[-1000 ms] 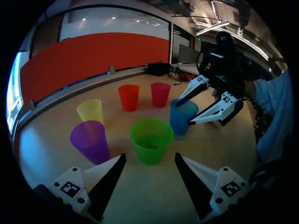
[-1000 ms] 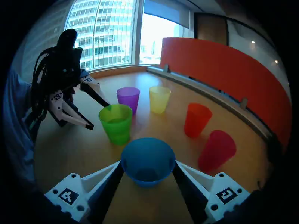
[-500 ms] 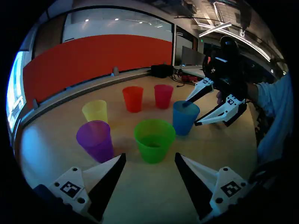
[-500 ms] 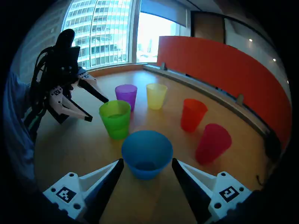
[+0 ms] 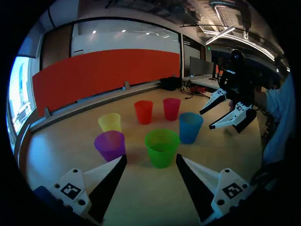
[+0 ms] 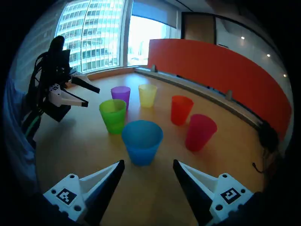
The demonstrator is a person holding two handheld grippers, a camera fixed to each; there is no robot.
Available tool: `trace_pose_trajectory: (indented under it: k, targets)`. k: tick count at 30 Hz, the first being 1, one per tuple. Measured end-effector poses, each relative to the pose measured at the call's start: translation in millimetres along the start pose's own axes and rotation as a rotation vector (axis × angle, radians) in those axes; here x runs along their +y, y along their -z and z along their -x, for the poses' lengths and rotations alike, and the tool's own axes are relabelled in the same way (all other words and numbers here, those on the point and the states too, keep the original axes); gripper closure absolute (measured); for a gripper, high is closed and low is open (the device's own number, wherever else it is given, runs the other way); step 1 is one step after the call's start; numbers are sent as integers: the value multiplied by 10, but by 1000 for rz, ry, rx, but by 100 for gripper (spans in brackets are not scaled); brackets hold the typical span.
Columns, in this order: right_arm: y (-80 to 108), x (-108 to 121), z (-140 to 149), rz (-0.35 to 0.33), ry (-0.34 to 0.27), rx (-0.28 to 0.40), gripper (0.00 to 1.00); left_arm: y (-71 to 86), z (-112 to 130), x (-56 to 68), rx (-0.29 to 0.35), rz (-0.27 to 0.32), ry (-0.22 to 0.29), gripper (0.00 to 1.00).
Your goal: Pour water
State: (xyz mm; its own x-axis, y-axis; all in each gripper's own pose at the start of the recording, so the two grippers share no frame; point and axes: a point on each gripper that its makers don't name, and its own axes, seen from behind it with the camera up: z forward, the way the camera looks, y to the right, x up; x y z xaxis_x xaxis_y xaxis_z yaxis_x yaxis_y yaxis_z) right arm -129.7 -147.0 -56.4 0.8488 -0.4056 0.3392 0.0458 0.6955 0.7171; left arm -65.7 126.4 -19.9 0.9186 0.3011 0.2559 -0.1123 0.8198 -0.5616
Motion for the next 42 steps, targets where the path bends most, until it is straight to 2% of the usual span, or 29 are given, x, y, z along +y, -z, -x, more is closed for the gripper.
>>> trace_pose_trajectory:
  k: [5, 9, 15, 22, 33, 42]
  targets:
    - [124, 39, -7, 35, -23, 22, 0, 141, -43, -123, 22, -63, 6, 3]
    - [225, 78, -53, 71, -30, 45, 0, 272, -119, -256, 60, -130, 36, 3]
    - [382, 189, -221, 143, -49, 112, 0, 498, -305, -395, 138, -216, 40, 3]
    - [576, 430, -433, 264, -98, 211, 0, 704, -557, -543, 223, -311, 42, 3]
    - [858, 819, -637, 462, -127, 352, 0, 896, -763, -723, 310, -421, 55, 3]
    - [1143, 1081, -821, 607, -201, 479, 0, 1007, -862, -797, 359, -496, 47, 3]
